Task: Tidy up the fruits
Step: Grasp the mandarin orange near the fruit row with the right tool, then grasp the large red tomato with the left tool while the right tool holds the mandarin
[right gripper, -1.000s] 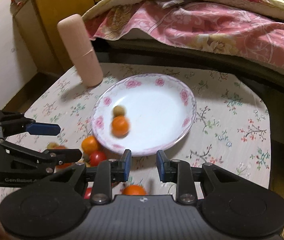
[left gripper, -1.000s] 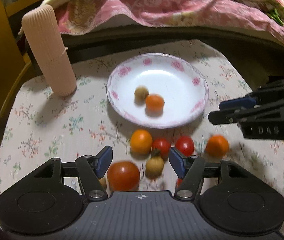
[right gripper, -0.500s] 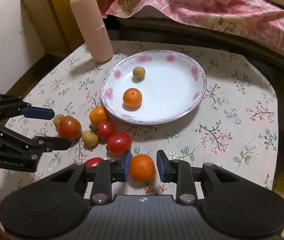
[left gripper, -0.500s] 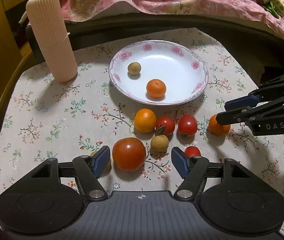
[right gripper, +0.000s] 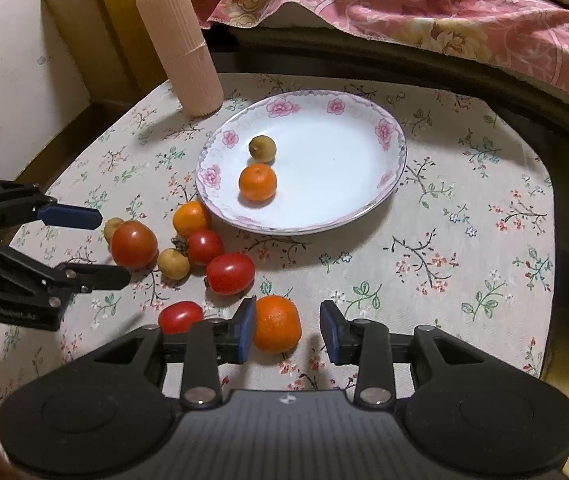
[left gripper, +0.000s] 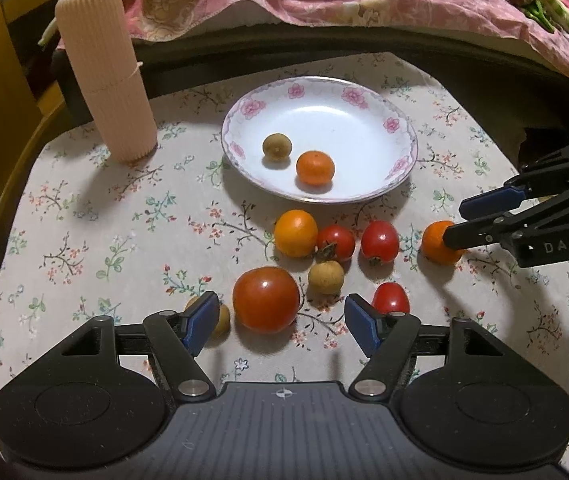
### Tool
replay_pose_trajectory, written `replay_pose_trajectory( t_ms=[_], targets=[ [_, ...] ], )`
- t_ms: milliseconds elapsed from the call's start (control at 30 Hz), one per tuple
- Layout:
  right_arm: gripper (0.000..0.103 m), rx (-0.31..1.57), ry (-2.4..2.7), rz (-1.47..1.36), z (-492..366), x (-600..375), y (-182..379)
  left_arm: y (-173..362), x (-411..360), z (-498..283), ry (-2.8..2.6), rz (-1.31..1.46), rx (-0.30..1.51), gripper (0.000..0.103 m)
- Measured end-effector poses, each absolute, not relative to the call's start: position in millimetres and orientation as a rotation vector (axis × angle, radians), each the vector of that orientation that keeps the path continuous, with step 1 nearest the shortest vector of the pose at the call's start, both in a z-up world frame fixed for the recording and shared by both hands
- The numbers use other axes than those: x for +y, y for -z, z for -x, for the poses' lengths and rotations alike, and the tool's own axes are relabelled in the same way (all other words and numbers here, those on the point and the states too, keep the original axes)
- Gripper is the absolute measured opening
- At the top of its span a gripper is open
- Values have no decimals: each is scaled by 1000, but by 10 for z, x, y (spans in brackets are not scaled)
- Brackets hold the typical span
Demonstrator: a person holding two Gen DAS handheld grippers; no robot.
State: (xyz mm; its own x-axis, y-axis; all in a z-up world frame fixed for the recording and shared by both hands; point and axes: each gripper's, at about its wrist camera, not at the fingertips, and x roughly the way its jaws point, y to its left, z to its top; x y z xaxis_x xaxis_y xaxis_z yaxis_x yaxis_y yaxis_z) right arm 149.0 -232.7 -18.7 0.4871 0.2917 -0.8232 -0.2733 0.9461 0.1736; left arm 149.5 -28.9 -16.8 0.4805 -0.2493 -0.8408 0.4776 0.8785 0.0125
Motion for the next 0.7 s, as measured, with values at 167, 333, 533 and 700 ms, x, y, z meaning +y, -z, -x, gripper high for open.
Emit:
replay_pose_trajectory(
  t_ms=[167, 333, 533, 700],
  targets=[
    [37, 1017, -377, -10, -1474, -2268, 216, 178, -280, -1483, 460, -259, 983, 76],
    [37, 1040, -404, -5, -1482, -2187, 278, 165, -239, -1474, 463, -262, 980, 79],
    [37, 1072, -418, 11, -1523, -2084, 363, 228, -184, -1498, 450, -275, 992, 79],
    [37, 1091, -417, 20, -1523, -2046, 406, 201, -128, -1532, 429, -285, 973, 79]
  ],
)
